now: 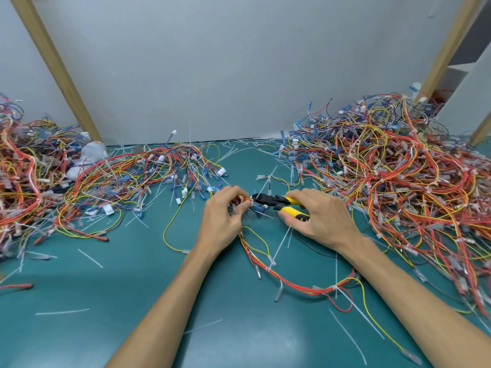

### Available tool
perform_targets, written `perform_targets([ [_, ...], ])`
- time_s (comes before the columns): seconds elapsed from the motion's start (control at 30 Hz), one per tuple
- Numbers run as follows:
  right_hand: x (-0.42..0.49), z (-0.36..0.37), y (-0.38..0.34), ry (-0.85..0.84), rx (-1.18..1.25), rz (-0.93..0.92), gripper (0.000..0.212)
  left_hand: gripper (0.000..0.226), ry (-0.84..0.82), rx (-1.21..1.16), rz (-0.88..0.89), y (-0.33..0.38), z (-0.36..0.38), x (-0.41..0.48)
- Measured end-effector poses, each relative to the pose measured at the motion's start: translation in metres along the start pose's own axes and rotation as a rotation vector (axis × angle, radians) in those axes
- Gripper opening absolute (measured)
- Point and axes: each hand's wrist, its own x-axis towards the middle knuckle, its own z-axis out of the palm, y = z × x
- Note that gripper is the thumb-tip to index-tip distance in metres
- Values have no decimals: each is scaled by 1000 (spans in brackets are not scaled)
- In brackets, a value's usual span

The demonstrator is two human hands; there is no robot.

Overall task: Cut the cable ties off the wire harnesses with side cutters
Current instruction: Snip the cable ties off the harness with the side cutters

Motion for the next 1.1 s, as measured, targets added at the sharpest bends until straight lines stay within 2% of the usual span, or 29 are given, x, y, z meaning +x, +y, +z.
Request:
perform_targets([
  [0.37,-1,2,-2,-36,19,65,40,6,-11,22,18,-2,1,0],
  [0.87,-2,4,7,-115,66,74,53,5,-15,27,28,-5,2,1],
  [1.1,-2,6,5,-141,94,96,46,7,-19,63,35,-5,2,1],
])
